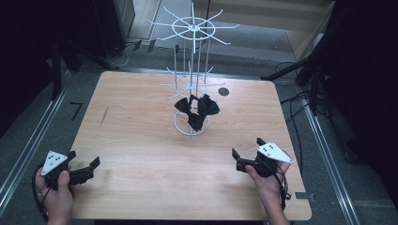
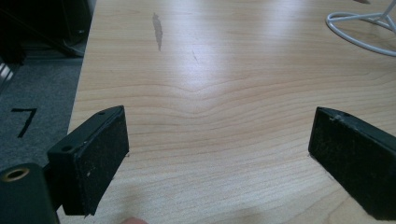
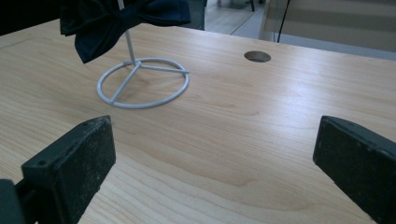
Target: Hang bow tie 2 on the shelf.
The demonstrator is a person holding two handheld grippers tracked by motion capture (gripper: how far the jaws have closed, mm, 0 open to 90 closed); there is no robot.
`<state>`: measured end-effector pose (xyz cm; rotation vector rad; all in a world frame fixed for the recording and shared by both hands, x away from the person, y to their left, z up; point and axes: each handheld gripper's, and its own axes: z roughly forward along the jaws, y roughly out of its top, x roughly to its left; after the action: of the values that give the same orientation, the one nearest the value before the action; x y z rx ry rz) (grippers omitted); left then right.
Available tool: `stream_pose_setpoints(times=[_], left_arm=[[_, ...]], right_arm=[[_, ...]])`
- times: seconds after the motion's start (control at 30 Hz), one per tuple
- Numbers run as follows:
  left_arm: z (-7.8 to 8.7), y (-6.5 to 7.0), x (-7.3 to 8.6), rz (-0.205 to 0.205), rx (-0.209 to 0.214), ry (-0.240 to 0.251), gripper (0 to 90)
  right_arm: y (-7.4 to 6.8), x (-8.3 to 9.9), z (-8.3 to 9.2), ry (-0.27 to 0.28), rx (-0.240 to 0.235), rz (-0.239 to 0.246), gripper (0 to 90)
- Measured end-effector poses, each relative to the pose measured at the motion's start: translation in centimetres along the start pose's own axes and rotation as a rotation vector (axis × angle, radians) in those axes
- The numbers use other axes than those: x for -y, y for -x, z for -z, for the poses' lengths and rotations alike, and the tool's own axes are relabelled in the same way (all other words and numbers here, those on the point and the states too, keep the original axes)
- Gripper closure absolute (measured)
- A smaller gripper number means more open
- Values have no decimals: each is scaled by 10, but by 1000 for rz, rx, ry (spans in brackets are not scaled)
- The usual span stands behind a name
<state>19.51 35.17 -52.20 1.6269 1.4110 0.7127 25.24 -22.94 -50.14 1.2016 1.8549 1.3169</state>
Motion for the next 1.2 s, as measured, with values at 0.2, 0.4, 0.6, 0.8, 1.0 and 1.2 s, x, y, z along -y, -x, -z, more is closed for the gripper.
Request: stream_pose_setpoints(times=[0.2,0.4,0.6,0.8,1.0,1.2], left_arm=[[0,0,0,0,1,0,58],[0,0,0,0,1,0,58],[0,0,0,2,0,2,58],[0,0,0,3,0,2,58],[0,0,0,2,-2,2,58],[0,0,0,1,-3,2,58]], right_arm=[[8,5,5,-6,17,-15,0],[16,10,9,-8,38,-17,0],[25,16,14,-12,51,-28,0],[34,21,22,-23,71,-36,0],[43,28,28,-36,85,-32,0],[54,37,35,-47,106,-48,0]])
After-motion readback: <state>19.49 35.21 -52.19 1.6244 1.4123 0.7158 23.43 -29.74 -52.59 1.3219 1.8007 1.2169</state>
